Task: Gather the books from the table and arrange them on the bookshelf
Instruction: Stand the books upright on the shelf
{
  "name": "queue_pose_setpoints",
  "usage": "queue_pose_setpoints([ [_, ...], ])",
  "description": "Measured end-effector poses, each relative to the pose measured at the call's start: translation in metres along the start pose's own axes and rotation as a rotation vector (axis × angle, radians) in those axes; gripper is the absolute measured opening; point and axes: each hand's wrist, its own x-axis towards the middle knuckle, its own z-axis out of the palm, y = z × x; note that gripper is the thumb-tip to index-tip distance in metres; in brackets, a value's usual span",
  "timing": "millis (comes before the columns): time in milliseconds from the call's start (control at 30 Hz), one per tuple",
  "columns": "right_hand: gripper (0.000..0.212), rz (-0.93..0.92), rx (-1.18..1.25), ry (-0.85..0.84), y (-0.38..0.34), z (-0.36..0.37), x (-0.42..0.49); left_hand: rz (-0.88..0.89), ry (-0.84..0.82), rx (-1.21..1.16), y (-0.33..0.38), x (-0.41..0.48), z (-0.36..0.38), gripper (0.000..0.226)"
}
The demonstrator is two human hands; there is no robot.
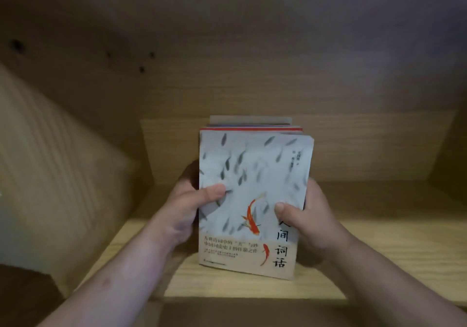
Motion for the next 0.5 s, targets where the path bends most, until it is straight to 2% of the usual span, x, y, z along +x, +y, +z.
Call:
queue_pose_setpoints([
  [67, 0.08, -0.059, 0.039, -0.014, 0.007, 0.002, 0.006, 0.016, 0.014, -0.012, -0.006, 0.007, -0.003, 0.104],
  [200, 0.073, -0.119, 0.169, -0.115, 0.012, 0.0, 0.009, 0.019, -0.011, 0.041, -0.008, 0.011, -0.006, 0.086],
  [300, 0.079, -0.191, 0.124, -0.142, 0.011, -0.002, 0.005, 0.047, 0.001, 0.078, -0.008, 0.008, -0.01, 0.071],
  [400, 0.085, -0.229, 0.084, -0.155, 0.012, -0.004, 0.0, 0.063, -0.035, 0.127, -0.009, 0.003, -0.01, 0.087],
  [500, 0.073, -0.218, 0.095, -0.173, 0.012, -0.003, -0.003, 0.097, -0.07, 0.207, -0.013, -0.002, -0.015, 0.106],
])
